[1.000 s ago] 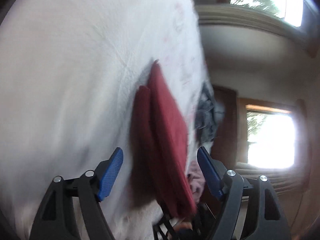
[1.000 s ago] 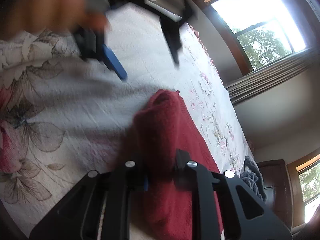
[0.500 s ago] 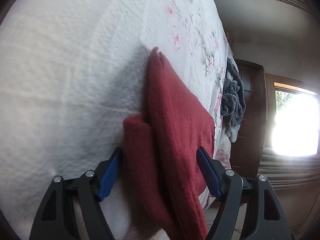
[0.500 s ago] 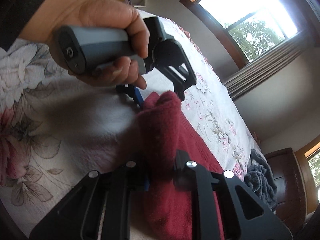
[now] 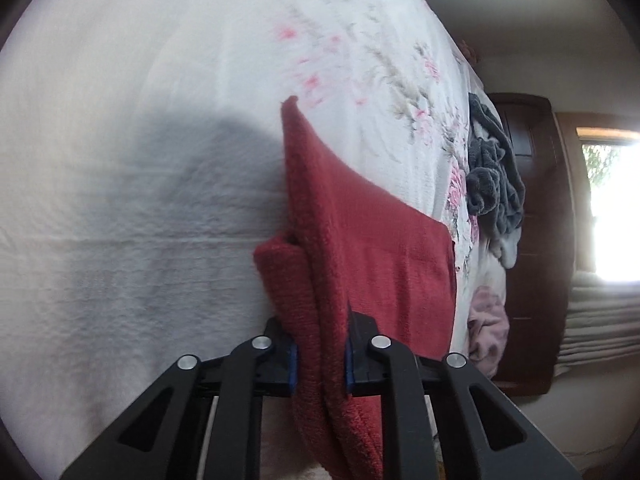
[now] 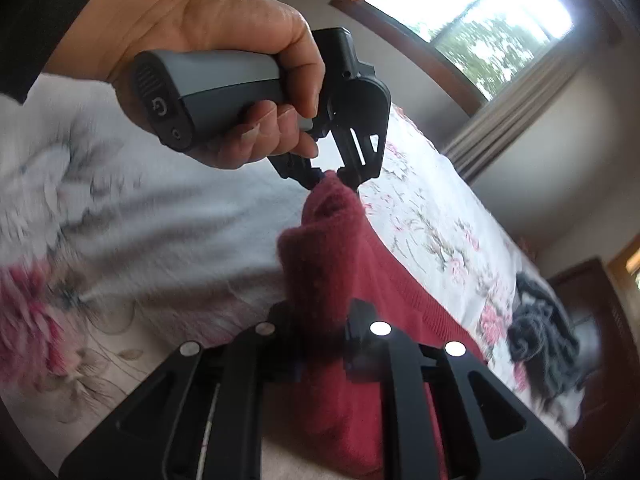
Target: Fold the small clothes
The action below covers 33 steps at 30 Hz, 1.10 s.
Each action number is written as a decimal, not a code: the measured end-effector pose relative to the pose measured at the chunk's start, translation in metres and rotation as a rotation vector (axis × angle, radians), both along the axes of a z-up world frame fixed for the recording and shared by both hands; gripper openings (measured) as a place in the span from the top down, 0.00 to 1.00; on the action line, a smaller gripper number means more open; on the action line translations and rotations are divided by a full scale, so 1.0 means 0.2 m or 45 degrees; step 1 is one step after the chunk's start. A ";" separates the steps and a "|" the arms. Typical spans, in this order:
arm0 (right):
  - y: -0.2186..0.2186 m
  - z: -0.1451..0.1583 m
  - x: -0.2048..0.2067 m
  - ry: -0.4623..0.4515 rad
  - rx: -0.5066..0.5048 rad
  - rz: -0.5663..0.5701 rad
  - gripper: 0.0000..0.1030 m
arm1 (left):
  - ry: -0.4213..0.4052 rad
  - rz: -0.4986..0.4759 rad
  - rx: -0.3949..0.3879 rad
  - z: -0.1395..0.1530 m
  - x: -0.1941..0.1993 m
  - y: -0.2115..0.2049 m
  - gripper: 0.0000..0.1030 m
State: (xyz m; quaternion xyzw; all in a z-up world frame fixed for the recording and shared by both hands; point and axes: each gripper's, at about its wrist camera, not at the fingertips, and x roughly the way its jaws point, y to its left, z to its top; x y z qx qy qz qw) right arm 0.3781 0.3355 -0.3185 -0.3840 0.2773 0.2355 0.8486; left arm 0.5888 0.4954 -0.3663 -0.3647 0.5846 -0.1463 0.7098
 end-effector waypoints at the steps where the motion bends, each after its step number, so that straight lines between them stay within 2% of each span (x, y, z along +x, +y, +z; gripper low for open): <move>1: -0.02 0.03 0.01 0.005 0.027 -0.019 0.88 | -0.010 -0.011 0.031 0.06 0.01 -0.03 0.85; 7: -0.17 0.22 0.05 0.016 0.196 -0.119 0.89 | -0.053 -0.092 0.207 0.37 0.06 -0.24 0.86; 10: -0.30 0.31 0.10 0.075 0.313 -0.178 0.90 | -0.061 -0.134 0.288 0.50 0.09 -0.38 0.86; 13: -0.47 0.38 0.15 0.135 0.441 -0.249 0.91 | -0.072 -0.176 0.358 0.59 0.11 -0.55 0.86; 18: -0.74 0.41 0.20 0.229 0.634 -0.347 0.91 | -0.084 -0.241 0.455 0.69 0.16 -0.84 0.86; 24: -1.10 0.33 0.25 0.358 0.896 -0.461 0.92 | -0.068 -0.321 0.564 0.66 0.21 -1.21 0.86; 28: -1.32 0.23 0.26 0.428 1.036 -0.529 0.92 | -0.030 -0.389 0.652 0.56 0.25 -1.46 0.86; 33: -1.52 0.07 0.25 0.481 1.135 -0.590 0.92 | 0.015 -0.459 0.748 0.41 0.27 -1.72 0.86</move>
